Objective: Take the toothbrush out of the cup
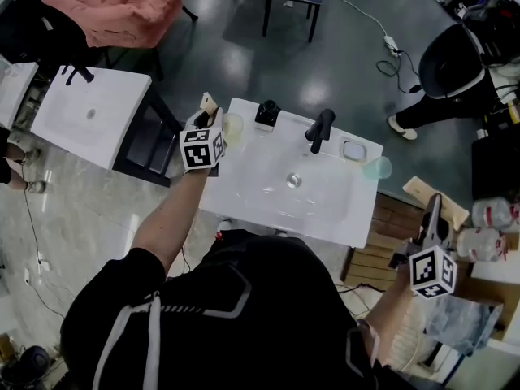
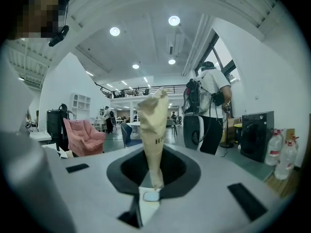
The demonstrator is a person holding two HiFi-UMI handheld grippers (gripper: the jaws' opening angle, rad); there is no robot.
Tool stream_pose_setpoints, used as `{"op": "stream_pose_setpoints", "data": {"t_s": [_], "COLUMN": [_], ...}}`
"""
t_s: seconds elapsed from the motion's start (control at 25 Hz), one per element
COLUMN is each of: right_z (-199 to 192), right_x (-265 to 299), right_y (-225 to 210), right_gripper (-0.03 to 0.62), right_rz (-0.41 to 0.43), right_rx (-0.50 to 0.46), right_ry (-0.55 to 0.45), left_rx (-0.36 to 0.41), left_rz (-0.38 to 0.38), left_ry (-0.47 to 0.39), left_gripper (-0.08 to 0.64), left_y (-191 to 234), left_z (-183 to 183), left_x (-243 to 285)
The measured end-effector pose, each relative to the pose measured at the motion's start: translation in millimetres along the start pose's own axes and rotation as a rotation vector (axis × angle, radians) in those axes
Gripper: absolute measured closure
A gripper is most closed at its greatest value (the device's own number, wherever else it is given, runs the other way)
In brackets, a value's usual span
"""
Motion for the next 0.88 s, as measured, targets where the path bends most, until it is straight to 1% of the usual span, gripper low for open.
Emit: {"op": "stream_pose_setpoints", "data": {"t_s": [0.16,0.32,0.52,0.72,0.88], "right_z": [2.6,5.0,10.7,11.8,9.9], "right_x": [10.0,16.9,30.0,45.4,54.2], "right_y": [-3.1,-6.1,-11.9,-20.9,-26.1], "right_gripper": [0.549,0.551,0.551,0.551,0.551], "right_rz": [0.033,0.066,0.102,0.117,0.121], "right_rx": [0.004,0.005,0.026,0.055,0.077], "right_ry": [-0.016,-0.025,-0.058,-0.072,-0.075], "left_rx": [0.009,0.011,0.040,0.078,0.067], "left_rz": [0.009,-0.017,-0.015,-0.050,-0.115], "left_ry": [-0.039,-0.064,-0.144,-0.217,-0.236], "left_gripper": [0.492,0.499,0.503,0.505,0.509], "left_y": [-3.9,-10.2,-14.0,-33.9,-58.2], "left_z": [16.1,31.8,71.7,116.0,136.6], "left_x": [-9.8,-23.0,-46.9,-77.3,-100.8]}}
Point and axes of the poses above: the fingertips, and each gripper's own axes: x forward along the fingers, y to its left, z out of its top, the point moved 1 cm from there along -x, backward along the fingers
